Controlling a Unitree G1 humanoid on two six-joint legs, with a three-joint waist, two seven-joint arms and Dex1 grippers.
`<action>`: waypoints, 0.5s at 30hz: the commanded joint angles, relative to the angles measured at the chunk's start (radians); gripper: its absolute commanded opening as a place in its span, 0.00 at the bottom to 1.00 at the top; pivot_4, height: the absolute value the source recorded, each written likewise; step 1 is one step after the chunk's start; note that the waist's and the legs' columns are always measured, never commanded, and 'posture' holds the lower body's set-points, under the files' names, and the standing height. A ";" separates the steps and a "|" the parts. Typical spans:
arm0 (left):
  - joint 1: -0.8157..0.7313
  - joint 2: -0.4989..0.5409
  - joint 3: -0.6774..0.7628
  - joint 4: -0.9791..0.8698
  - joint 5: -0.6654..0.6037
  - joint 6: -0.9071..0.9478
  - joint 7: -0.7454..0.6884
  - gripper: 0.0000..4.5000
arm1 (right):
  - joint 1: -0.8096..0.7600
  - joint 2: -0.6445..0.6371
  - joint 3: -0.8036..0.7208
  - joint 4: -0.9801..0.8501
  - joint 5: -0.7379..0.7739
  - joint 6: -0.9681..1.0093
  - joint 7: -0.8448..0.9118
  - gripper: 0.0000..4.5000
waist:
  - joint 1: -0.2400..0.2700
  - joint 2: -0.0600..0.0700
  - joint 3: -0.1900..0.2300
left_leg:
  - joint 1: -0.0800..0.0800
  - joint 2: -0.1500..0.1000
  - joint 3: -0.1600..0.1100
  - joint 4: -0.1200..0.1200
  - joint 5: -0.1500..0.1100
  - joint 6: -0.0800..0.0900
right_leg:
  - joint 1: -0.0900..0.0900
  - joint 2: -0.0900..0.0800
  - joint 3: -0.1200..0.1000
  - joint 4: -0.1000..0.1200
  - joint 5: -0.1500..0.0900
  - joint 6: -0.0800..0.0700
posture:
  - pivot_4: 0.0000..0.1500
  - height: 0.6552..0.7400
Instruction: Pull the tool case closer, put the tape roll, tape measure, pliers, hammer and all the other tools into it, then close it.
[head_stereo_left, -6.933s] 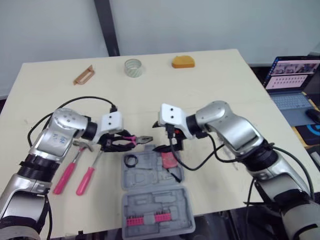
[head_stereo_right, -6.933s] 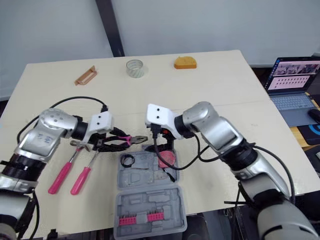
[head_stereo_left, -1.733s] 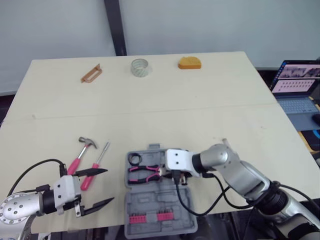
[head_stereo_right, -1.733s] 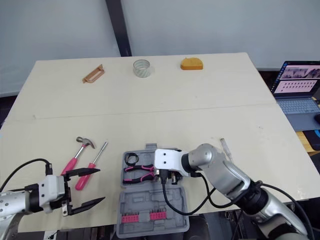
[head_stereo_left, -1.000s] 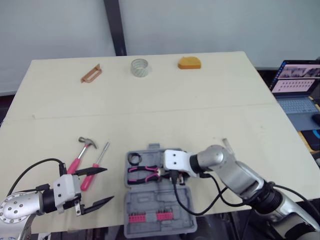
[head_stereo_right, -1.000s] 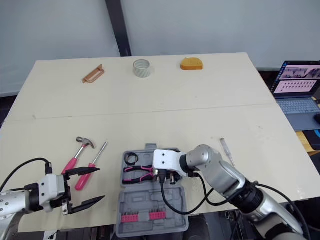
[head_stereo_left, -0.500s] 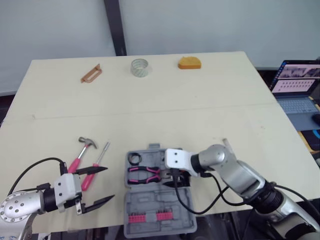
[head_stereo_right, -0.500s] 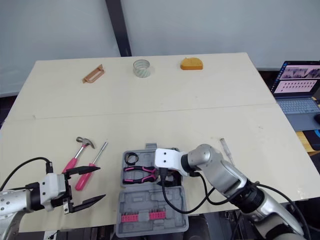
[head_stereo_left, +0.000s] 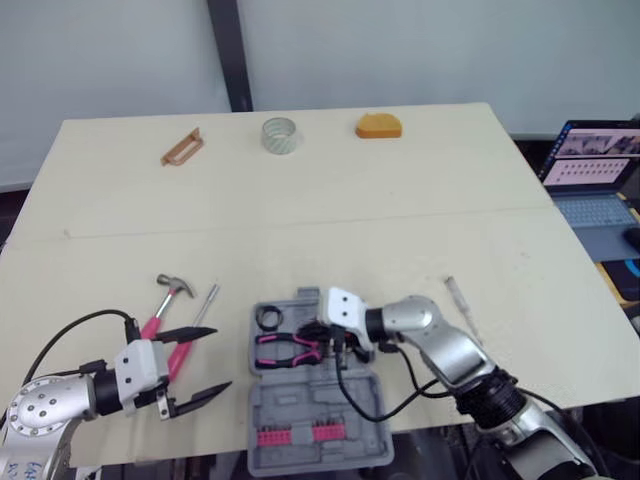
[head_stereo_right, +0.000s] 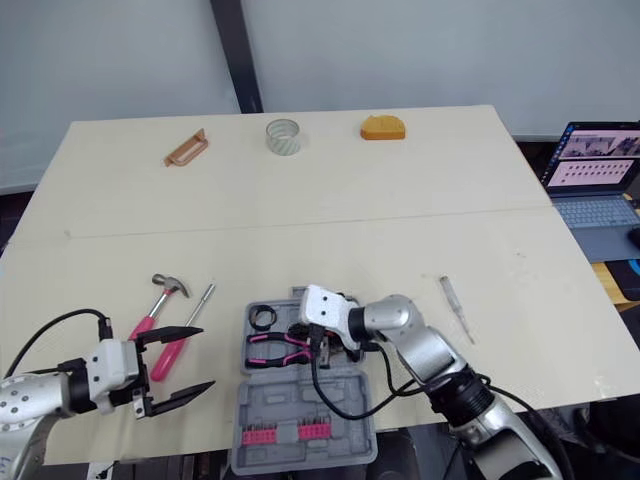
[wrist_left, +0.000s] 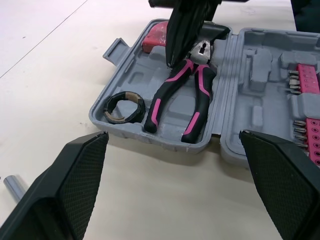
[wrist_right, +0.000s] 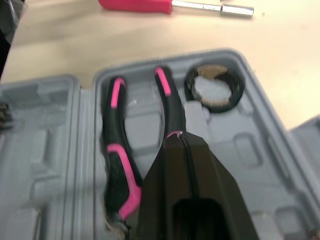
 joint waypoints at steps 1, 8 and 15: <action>-0.004 0.001 0.005 -0.014 -0.003 -0.017 0.009 1.00 | -0.003 0.022 -0.013 0.022 0.004 -0.054 -0.002 0.01 | 0.000 0.000 0.000 | 0.000 0.000 0.000 0.000 0.000 0.000 | 0.000 0.000 0.000 0.000 0.000 0.000 | 1.00 1.00; -0.003 0.004 0.007 -0.015 -0.004 -0.016 0.013 1.00 | 0.002 0.018 0.007 0.066 -0.029 -0.086 0.015 0.01 | 0.000 0.000 0.000 | 0.000 0.000 0.000 0.000 0.000 0.000 | 0.000 0.000 0.000 0.000 0.000 0.000 | 1.00 1.00; -0.004 0.003 0.004 -0.015 -0.002 -0.017 0.020 1.00 | 0.007 -0.004 0.049 0.103 -0.099 -0.113 0.017 0.01 | 0.000 0.000 0.000 | 0.001 0.000 0.000 0.000 0.000 0.000 | 0.001 0.000 0.000 0.000 0.000 0.000 | 1.00 1.00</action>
